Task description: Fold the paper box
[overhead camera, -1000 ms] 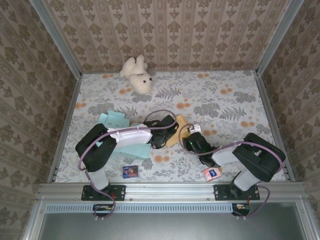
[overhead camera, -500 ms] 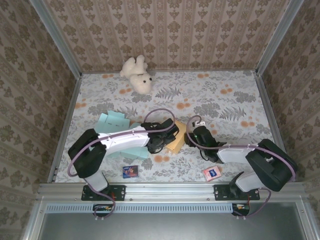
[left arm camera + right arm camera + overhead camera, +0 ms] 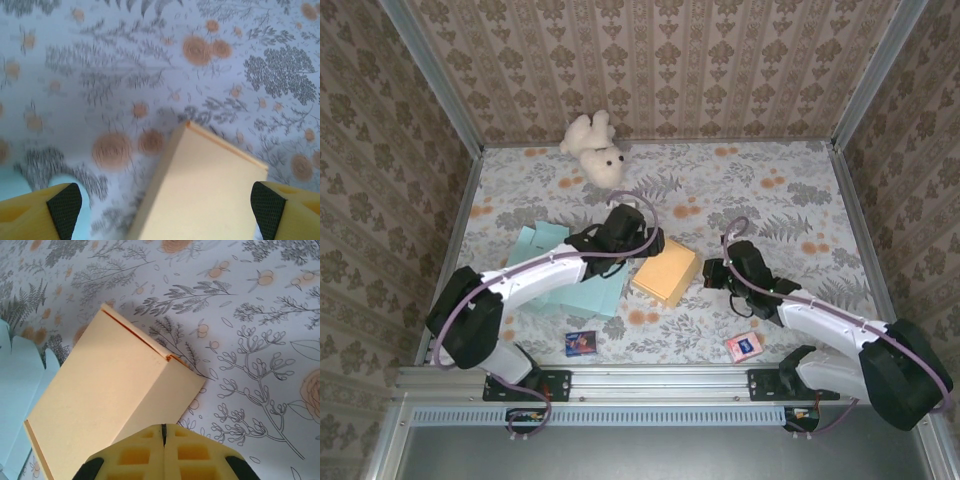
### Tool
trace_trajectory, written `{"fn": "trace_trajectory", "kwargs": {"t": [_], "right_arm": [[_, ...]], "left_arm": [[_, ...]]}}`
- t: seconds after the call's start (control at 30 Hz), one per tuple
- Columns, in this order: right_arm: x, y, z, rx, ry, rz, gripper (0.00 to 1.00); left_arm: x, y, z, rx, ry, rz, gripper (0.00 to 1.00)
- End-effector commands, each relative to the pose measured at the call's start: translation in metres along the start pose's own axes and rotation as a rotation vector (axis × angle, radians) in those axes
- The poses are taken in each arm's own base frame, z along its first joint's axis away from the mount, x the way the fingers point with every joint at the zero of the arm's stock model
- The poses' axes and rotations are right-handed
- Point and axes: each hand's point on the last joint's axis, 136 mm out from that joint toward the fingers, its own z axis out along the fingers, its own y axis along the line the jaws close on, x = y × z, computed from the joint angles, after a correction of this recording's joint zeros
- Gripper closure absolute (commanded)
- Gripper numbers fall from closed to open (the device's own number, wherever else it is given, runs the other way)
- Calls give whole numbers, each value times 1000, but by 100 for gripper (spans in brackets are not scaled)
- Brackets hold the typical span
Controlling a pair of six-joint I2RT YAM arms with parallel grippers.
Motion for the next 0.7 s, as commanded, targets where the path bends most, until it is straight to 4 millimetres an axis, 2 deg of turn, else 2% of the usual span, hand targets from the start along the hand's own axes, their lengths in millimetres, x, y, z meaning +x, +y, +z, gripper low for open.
{"fn": "trace_trajectory", "kwargs": {"t": [0.0, 0.17, 0.33, 0.47, 0.67], "right_arm": [[4, 2, 4, -24, 78, 63, 100], [8, -1, 25, -51, 139, 102, 100], [2, -4, 38, -54, 155, 130, 100], [7, -17, 50, -39, 178, 169, 100], [12, -22, 66, -58, 216, 199, 100]], "left_arm": [[-5, -17, 17, 162, -17, 165, 8], [-2, -28, 31, 286, 14, 150, 10], [10, -20, 50, 237, 78, 149, 11], [23, -16, 62, 224, 115, 138, 12], [33, -30, 73, 264, 148, 144, 13]]}}
